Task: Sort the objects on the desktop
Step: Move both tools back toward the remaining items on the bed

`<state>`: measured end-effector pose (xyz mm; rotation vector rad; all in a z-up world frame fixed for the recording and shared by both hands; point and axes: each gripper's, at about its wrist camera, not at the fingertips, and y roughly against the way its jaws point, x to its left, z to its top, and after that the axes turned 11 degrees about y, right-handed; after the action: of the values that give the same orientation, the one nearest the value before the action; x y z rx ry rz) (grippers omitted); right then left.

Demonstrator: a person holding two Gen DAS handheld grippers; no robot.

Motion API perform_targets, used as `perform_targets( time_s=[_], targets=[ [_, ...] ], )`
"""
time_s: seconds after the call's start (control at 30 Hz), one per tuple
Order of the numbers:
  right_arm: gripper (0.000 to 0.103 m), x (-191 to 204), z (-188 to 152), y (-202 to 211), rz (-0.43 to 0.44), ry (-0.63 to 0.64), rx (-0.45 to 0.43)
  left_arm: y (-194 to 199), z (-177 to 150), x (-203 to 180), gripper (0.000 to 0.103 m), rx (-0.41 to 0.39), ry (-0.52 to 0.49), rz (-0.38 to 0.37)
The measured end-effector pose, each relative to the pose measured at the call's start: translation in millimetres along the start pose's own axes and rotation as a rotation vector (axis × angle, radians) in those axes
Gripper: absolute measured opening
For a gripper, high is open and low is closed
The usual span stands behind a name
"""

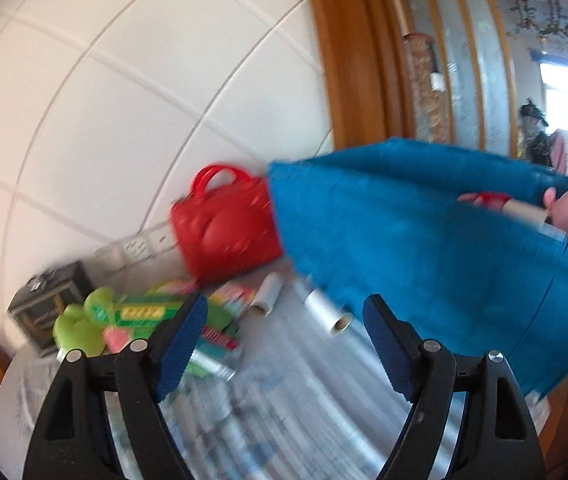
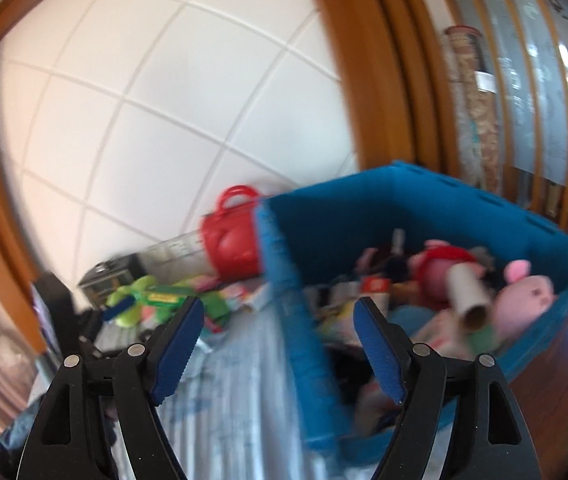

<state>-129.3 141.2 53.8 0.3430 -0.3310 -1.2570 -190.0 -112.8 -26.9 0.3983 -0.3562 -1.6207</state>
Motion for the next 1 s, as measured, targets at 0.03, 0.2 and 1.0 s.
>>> perform_targets(
  time_s=[0.03,0.2,1.0],
  targets=[
    [0.084,14,-2,-3,0.005,0.014,-0.012,1,-10,19,0.080,0.026,0.015,0.011],
    [0.087,82,-20,-44,0.104,0.083,-0.007,3,-36,84,0.080,0.081,0.031,0.109],
    [0.087,131,-139,-428,-0.156,0.347,0.537,-148,-55,170,0.080,0.196,0.094,0.134]
  ],
)
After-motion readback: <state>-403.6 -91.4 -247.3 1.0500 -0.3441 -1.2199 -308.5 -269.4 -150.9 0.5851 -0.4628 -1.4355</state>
